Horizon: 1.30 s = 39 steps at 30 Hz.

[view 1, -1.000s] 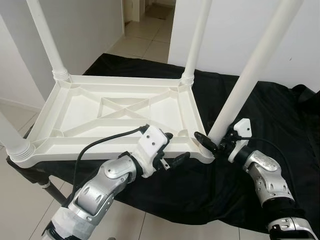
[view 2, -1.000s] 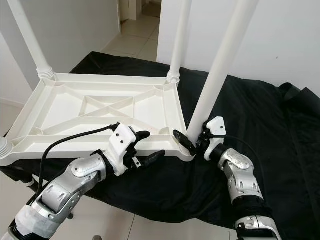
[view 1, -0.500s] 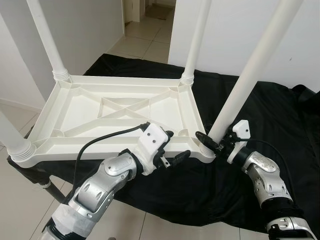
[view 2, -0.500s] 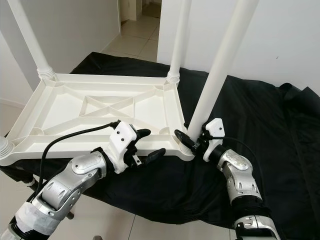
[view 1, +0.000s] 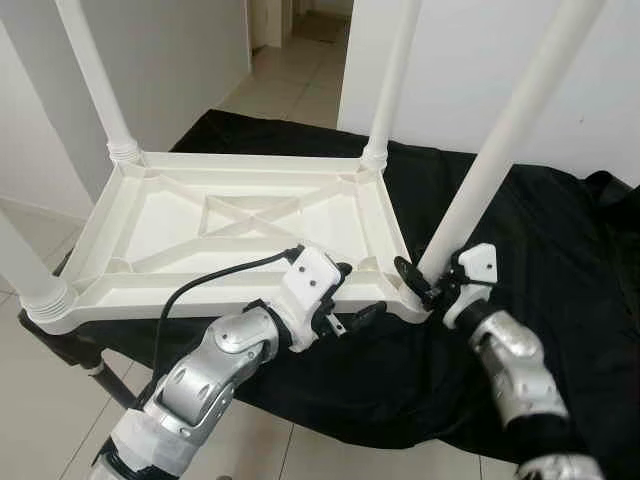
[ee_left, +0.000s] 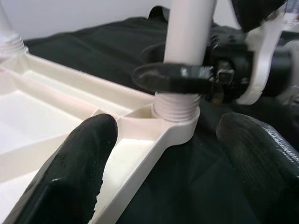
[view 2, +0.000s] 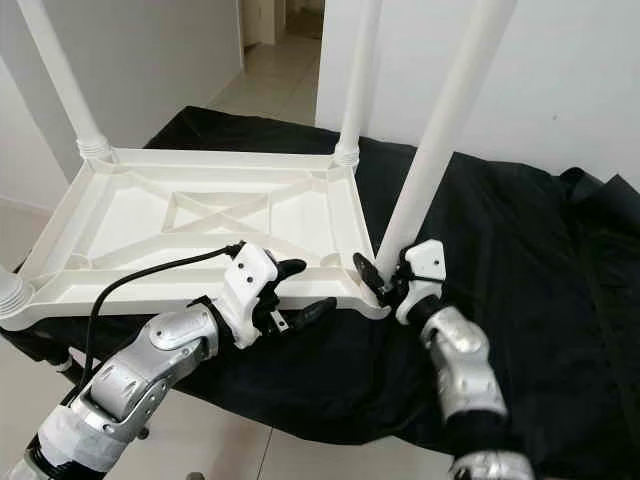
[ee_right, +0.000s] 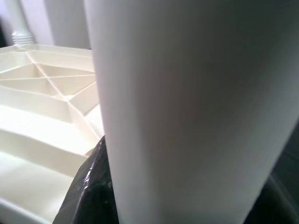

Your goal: Building children table

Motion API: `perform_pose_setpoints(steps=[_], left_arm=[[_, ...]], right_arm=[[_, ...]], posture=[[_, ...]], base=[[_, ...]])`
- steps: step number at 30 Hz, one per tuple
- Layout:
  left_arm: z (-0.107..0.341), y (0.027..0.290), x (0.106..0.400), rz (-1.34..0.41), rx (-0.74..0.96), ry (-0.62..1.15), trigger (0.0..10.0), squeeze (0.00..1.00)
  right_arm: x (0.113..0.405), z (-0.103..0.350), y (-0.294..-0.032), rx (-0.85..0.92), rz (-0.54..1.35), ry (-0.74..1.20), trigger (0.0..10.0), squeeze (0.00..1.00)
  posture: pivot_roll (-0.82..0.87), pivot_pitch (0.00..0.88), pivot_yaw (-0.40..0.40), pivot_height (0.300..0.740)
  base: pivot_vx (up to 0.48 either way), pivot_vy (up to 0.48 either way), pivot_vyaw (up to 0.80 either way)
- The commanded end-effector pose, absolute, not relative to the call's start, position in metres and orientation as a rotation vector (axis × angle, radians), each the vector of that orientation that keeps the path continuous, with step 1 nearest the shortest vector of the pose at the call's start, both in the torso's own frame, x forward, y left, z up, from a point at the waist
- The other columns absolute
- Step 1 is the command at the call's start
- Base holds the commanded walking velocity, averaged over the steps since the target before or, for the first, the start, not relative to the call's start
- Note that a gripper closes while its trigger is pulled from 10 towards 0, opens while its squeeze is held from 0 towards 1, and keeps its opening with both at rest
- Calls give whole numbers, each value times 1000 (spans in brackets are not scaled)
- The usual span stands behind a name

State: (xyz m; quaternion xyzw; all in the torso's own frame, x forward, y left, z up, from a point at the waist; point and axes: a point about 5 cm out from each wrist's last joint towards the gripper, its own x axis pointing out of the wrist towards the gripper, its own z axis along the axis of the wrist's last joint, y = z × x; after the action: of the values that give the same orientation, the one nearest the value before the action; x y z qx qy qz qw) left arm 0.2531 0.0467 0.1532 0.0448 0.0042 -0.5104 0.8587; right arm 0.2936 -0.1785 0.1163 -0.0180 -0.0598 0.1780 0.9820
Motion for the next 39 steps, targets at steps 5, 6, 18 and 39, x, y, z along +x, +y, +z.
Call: perform_pose_setpoints(steps=[5,6,18,39], left_arm=[[154,50,260,-1081,104,-2,10000,0],[155,50,261,-1078,104,-4,10000,0],[158,49,271,-1051,108,-32,10000,0],[157,52,276,-1045,172,-78,10000,0]], right_arm=[[283,101,-166,40,86,-19,10000,0],[282,100,-165,47,24,-5,10000,0],[285,103,-142,114,-126,27,10000,0],[292,117,-155,-1,169,-77,10000,0]], posture=[[-33,0,-60,740],[-34,0,-63,740],[-30,0,-62,740],[4,0,-64,740]], base=[[0,0,0],[0,0,0],[0,0,0],[0,0,0]])
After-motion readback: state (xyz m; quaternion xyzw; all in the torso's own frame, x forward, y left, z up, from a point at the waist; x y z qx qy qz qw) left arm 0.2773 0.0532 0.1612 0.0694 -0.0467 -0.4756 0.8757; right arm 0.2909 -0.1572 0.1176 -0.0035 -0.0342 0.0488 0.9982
